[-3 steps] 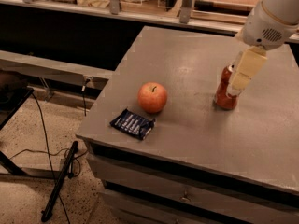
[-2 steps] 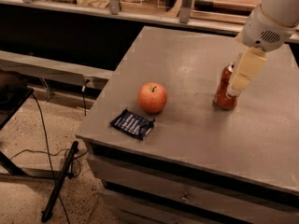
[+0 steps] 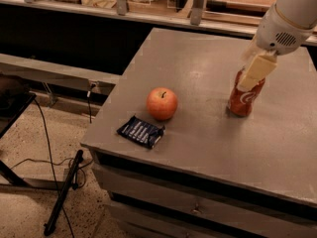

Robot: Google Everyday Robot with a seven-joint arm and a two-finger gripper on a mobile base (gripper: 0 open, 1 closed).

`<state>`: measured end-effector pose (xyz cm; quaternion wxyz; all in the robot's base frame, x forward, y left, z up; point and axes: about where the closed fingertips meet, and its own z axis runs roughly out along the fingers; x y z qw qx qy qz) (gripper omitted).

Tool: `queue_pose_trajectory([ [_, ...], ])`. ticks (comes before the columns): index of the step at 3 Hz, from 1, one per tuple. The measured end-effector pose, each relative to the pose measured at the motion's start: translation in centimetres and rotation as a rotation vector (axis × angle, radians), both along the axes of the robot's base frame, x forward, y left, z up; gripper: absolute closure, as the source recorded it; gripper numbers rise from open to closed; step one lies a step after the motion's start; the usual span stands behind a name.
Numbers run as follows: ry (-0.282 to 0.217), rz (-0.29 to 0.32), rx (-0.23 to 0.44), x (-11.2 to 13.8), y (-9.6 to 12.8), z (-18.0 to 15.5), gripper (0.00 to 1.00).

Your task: Pick coke can

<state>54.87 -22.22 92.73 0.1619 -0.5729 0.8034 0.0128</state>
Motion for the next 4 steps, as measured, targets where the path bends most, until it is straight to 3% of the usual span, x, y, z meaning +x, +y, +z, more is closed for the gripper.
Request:
queue_pose_trajectory([
  [2, -0.009, 0.001, 0.002, 0.2, 0.2, 0.0, 0.84],
  [3, -0.019, -0.005, 0.035, 0.6, 0.2, 0.3, 1.0],
  [4, -0.092, -0.011, 0.122, 0.9, 0.1, 3.0, 1.0],
])
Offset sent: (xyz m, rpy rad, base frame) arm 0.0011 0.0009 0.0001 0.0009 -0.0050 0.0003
